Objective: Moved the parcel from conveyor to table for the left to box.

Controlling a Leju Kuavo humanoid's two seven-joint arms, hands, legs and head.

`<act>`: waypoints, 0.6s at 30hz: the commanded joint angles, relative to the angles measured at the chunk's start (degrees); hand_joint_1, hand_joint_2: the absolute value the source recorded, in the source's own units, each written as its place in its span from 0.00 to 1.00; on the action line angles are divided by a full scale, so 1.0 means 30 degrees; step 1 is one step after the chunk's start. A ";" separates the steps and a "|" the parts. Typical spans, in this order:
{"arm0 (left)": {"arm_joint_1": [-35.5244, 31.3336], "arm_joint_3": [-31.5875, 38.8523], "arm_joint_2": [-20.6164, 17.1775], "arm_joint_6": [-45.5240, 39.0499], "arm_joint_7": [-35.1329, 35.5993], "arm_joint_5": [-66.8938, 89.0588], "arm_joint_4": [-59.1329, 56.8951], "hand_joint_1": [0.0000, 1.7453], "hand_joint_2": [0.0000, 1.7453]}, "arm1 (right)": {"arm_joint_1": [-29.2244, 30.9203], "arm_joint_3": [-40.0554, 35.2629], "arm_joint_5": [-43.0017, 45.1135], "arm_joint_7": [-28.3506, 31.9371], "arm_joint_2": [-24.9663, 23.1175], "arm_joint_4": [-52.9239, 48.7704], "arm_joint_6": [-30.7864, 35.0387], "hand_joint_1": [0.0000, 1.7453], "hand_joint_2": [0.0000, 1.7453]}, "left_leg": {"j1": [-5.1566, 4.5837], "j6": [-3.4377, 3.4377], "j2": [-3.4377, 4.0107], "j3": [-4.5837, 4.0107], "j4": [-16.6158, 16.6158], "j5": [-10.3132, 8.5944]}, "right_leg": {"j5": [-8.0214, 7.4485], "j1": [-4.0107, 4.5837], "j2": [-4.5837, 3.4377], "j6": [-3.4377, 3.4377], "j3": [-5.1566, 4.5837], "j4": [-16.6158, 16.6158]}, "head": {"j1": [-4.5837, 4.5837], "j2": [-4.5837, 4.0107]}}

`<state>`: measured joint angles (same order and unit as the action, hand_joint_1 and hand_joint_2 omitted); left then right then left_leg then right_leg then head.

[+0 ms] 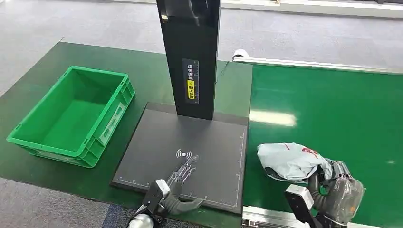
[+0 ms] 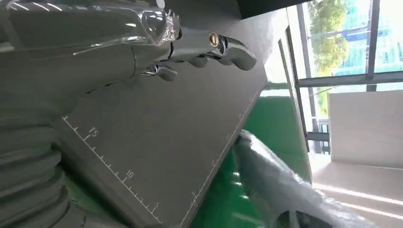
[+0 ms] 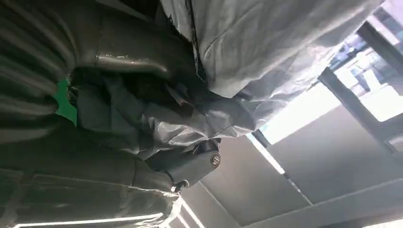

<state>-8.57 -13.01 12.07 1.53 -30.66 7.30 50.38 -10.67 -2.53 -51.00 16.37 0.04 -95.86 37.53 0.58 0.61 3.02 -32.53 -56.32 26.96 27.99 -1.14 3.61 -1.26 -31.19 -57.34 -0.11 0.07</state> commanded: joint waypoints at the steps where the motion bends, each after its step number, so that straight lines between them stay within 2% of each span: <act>1: -0.0306 0.0569 -0.0269 -0.0032 0.0035 0.0025 -0.0296 0.00 1.00 | 0.3270 -0.5098 0.1601 0.0263 0.1049 0.1963 0.0824 1.00 1.00 | 0.0025 -0.0007 0.0066 0.0007 0.0019 -0.0003 | -0.0054 0.0023 -0.0239 0.0043 -0.0041 0.0026 | 0.0000 0.0000; 6: -0.0161 0.0792 -0.0277 -0.0100 0.0041 0.0022 -0.0063 0.00 1.00 | 0.4158 -0.6665 0.3076 0.0756 0.1234 0.2974 0.0782 1.00 1.00 | 0.0020 -0.0004 0.0018 0.0011 0.0007 0.0003 | -0.0020 0.0019 -0.0120 0.0022 -0.0011 0.0016 | 0.0000 0.0000; 11: 0.0199 0.0988 -0.0511 -0.0334 -0.0134 -0.0020 0.0273 0.00 1.00 | 0.4486 -0.7941 0.3887 0.1295 0.1021 0.3639 0.0824 1.00 1.00 | 0.0030 -0.0005 0.0034 0.0015 0.0033 -0.0002 | -0.0041 0.0028 -0.0209 0.0041 -0.0016 0.0043 | 0.0000 0.0000; 13: 0.0442 0.1144 -0.0790 -0.0883 -0.0409 0.0159 0.0658 0.00 1.00 | 0.4606 -0.8477 0.4171 0.1469 0.0847 0.3703 0.0647 1.00 1.00 | 0.0019 0.0001 0.0022 0.0003 0.0016 0.0003 | -0.0018 0.0019 -0.0125 0.0028 -0.0020 0.0017 | 0.0000 0.0000; 17: 0.0739 0.1570 -0.1543 -0.2049 -0.0497 0.0668 0.1776 0.00 1.00 | 0.4671 -0.9210 0.4438 0.1453 0.0476 0.3919 0.0144 1.00 1.00 | 0.0025 0.0006 0.0046 -0.0007 0.0016 0.0006 | -0.0022 0.0028 -0.0156 0.0033 -0.0040 0.0015 | 0.0000 0.0000; 18: 0.1003 0.1904 -0.1653 -0.2519 -0.0442 0.0853 0.2734 0.00 1.00 | 0.4799 -0.9602 0.5035 0.1424 0.0480 0.4103 -0.0555 1.00 1.00 | 0.0033 0.0004 0.0040 -0.0009 0.0020 0.0004 | -0.0031 0.0036 -0.0199 0.0045 -0.0045 0.0020 | 0.0000 0.0000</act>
<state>-7.66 -10.84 11.00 -2.28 -32.02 8.15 52.54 0.11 -24.09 -38.49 20.31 2.21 -89.57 37.24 0.60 0.62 3.04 -32.63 -56.31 26.96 28.00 -1.09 3.59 -1.26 -31.29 -57.36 -0.11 0.07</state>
